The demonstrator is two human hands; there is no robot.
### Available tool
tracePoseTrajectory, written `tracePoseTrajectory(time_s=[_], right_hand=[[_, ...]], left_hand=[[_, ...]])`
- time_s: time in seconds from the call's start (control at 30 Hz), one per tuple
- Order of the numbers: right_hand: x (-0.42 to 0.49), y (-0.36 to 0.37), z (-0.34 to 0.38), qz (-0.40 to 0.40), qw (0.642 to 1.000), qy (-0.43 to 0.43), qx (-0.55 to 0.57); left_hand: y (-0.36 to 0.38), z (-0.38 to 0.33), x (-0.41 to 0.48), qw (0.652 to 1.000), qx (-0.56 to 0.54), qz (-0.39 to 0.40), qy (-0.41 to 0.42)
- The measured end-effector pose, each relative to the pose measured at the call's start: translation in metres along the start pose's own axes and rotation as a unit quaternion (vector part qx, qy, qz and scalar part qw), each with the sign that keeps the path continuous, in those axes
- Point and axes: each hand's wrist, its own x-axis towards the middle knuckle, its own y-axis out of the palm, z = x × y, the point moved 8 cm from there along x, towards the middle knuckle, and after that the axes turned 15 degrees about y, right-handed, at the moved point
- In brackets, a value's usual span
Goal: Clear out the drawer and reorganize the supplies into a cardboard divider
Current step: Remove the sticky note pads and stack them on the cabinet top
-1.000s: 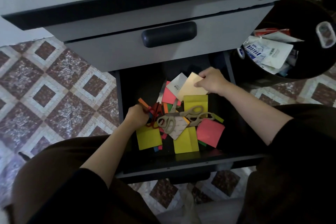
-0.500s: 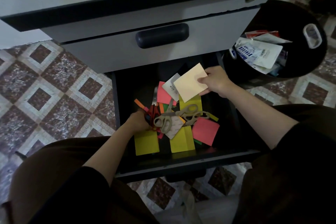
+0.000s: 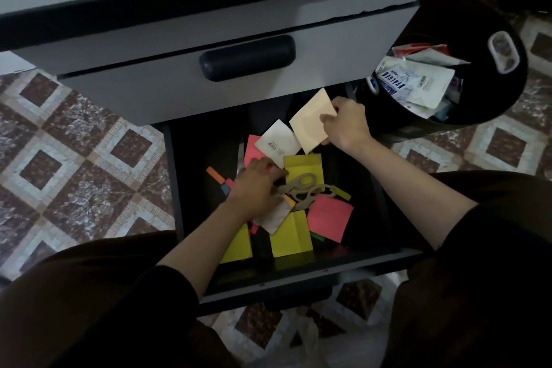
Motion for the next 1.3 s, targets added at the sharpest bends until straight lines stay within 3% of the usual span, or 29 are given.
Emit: tracePoseTrajectory(time_s=[0.07, 0.2, 0.33, 0.6, 0.67, 0.77, 0.83, 0.9, 0.97, 1.1, 1.3], right_hand=[[0.0, 0.002, 0.001, 0.008, 1.0, 0.009, 0.015], [-0.001, 0.006, 0.003, 0.016, 0.999, 0.019, 0.036], [-0.001, 0.008, 0.003, 0.017, 0.999, 0.024, 0.03], [0.003, 0.006, -0.004, 0.019, 0.998, 0.037, 0.056], [0.005, 0.007, -0.004, 0.022, 0.998, 0.037, 0.054], [0.007, 0.009, -0.004, 0.024, 0.997, 0.036, 0.058], [0.007, 0.01, -0.003, 0.026, 0.997, 0.033, 0.058], [0.007, 0.01, -0.003, 0.03, 0.997, 0.031, 0.058], [0.006, 0.009, -0.004, 0.031, 0.997, 0.032, 0.062], [0.006, 0.011, -0.005, 0.034, 0.997, 0.031, 0.062], [0.004, 0.012, -0.004, 0.028, 0.998, 0.025, 0.053]], left_hand=[[0.008, -0.008, -0.005, 0.999, 0.028, -0.01, 0.045], [0.011, -0.005, -0.019, 0.996, -0.03, -0.057, 0.057], [0.011, -0.002, -0.025, 0.995, -0.051, -0.028, 0.082], [-0.015, 0.021, -0.018, 0.99, -0.072, -0.12, -0.034], [-0.021, 0.01, -0.012, 0.987, -0.061, -0.148, -0.011], [-0.029, -0.034, -0.005, 0.978, -0.012, -0.177, 0.11], [-0.018, -0.076, -0.008, 0.96, 0.049, -0.145, 0.233], [0.008, -0.1, -0.014, 0.947, 0.091, -0.056, 0.303], [0.025, -0.095, -0.016, 0.955, 0.129, 0.035, 0.265], [0.045, -0.058, -0.023, 0.962, 0.166, 0.139, 0.166], [0.042, -0.049, -0.023, 0.971, 0.167, 0.137, 0.106]])
